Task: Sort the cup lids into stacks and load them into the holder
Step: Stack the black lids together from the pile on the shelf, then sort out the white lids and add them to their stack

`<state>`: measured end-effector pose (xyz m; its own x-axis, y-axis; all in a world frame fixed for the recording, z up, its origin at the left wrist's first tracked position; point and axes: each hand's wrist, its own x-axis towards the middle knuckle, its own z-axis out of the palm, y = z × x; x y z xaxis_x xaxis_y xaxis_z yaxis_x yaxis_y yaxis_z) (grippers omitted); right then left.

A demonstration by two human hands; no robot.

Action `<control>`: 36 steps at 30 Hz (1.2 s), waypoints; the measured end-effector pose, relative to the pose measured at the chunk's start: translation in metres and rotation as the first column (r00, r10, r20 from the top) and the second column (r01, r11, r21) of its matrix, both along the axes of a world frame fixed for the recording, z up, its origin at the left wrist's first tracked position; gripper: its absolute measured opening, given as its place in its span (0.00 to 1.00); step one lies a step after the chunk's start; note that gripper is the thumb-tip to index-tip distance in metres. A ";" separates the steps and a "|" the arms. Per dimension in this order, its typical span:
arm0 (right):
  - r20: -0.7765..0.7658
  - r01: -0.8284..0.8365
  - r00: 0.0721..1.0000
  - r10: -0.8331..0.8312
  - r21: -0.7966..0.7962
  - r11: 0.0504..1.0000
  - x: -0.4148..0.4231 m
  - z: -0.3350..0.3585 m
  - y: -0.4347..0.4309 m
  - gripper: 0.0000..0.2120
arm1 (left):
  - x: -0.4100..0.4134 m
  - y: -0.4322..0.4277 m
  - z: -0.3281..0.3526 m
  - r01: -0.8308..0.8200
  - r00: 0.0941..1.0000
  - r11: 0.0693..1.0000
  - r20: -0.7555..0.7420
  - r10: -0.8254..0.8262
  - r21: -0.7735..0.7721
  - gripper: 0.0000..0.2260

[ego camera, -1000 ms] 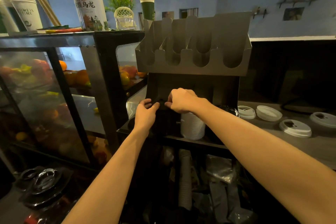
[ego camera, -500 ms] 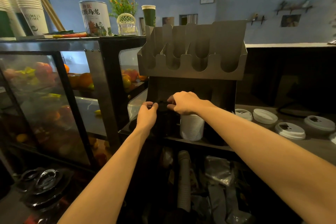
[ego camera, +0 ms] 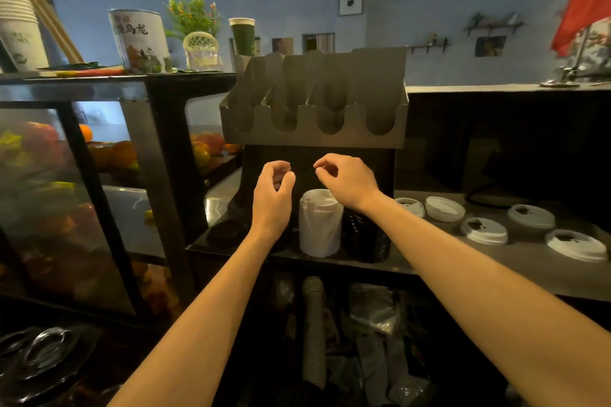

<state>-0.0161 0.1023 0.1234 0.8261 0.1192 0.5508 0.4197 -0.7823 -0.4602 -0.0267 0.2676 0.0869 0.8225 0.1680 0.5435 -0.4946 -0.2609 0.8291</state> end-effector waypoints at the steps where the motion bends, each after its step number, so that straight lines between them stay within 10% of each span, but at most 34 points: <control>1: 0.009 0.008 1.000 -0.008 0.015 1.000 -0.004 0.000 -0.010 0.10 | -0.002 -0.008 0.001 0.028 1.000 1.000 0.009 -0.028 -0.003 0.10; 21: -0.010 0.395 0.913 -0.408 0.273 0.877 -0.087 -0.058 -0.240 0.08 | -0.037 -0.246 -0.017 0.490 0.868 0.862 0.013 -0.496 0.132 0.09; 27: -0.223 0.530 0.834 -0.506 0.065 0.845 -0.071 -0.102 -0.285 0.23 | 0.000 -0.294 -0.055 0.354 0.935 0.859 -0.131 -0.328 0.370 0.14; 36: -0.441 0.404 0.777 -0.449 -0.197 0.893 -0.045 -0.108 -0.301 0.39 | 0.051 -0.327 -0.079 0.141 0.989 0.603 -0.086 -0.120 0.785 0.23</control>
